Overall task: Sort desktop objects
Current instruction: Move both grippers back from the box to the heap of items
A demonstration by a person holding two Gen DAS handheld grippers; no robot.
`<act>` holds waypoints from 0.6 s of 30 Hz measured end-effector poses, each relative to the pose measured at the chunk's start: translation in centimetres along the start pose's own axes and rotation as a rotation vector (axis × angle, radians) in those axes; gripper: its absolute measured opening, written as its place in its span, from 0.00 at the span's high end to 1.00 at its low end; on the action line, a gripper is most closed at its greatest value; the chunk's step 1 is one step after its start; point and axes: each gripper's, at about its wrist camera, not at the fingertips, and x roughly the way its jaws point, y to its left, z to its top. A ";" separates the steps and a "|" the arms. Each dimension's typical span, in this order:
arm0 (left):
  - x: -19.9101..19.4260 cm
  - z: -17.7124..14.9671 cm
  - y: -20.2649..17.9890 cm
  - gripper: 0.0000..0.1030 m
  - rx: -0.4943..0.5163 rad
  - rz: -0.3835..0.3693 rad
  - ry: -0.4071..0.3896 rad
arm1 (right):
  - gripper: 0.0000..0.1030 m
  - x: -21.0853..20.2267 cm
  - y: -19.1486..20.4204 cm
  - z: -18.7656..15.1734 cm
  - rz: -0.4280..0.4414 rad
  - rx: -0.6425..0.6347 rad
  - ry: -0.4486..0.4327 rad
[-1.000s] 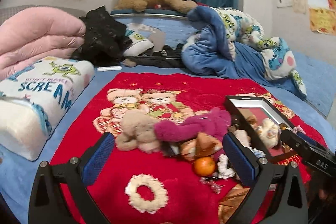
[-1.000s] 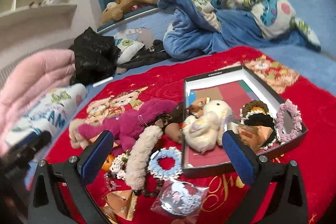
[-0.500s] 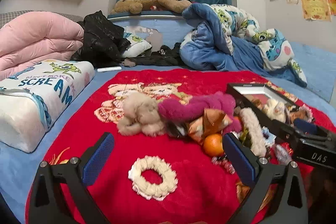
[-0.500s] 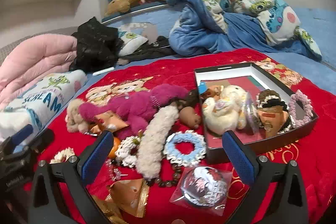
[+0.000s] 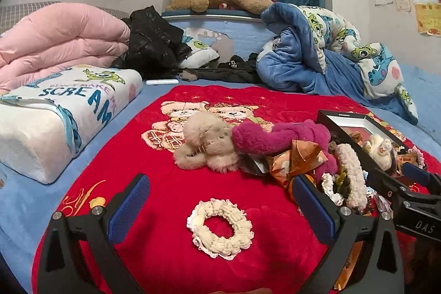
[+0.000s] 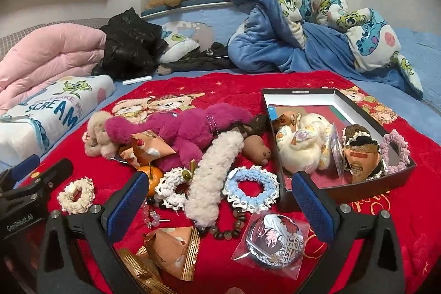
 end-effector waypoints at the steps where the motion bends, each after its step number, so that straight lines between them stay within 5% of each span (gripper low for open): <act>1: 0.0 0.0 -0.1 0.00 0.006 0.002 -0.003 | 0.00 -0.1 -0.1 0.0 0.000 0.002 -0.002; 18: 0.2 -0.3 -0.8 0.00 0.035 -0.042 0.013 | 0.00 0.3 -0.7 -0.1 0.006 0.038 0.020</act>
